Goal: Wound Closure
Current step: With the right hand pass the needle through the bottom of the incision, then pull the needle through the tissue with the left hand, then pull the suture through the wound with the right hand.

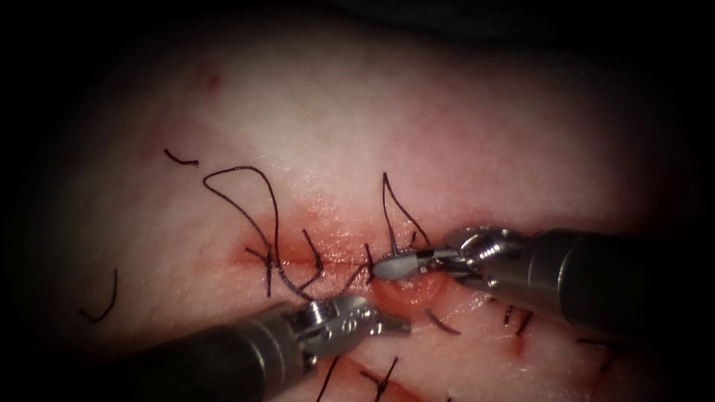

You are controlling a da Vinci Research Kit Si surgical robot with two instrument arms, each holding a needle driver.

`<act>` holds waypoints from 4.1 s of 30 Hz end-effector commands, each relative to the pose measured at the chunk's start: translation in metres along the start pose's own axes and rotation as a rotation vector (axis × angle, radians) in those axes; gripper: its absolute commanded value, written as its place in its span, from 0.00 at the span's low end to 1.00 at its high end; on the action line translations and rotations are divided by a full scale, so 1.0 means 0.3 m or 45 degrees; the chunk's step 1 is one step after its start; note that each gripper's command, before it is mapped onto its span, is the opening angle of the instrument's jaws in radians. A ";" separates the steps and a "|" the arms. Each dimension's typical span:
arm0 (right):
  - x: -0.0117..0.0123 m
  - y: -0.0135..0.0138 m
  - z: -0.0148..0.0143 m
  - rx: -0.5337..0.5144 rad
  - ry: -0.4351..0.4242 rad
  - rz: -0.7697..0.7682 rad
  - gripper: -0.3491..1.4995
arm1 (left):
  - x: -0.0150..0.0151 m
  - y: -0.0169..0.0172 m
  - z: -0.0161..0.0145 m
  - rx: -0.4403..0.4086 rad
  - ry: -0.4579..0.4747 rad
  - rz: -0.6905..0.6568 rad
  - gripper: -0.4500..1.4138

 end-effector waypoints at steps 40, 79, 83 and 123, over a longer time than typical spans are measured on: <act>0.0206 0.0018 -0.0352 0.055 0.238 -0.131 0.87 | 0.019 -0.005 -0.003 0.169 0.219 0.125 0.31; 0.0050 0.0122 -0.0245 0.051 0.239 -0.332 0.76 | 0.030 0.000 -0.009 -0.468 0.656 -0.695 0.00; 0.0015 0.0125 -0.0211 -0.060 0.173 -0.613 0.78 | 0.031 0.003 -0.016 -0.559 0.654 -0.847 0.00; 0.0122 0.0010 -0.0106 -0.344 0.261 -1.457 0.88 | 0.043 0.047 -0.100 -0.040 0.875 0.396 0.00</act>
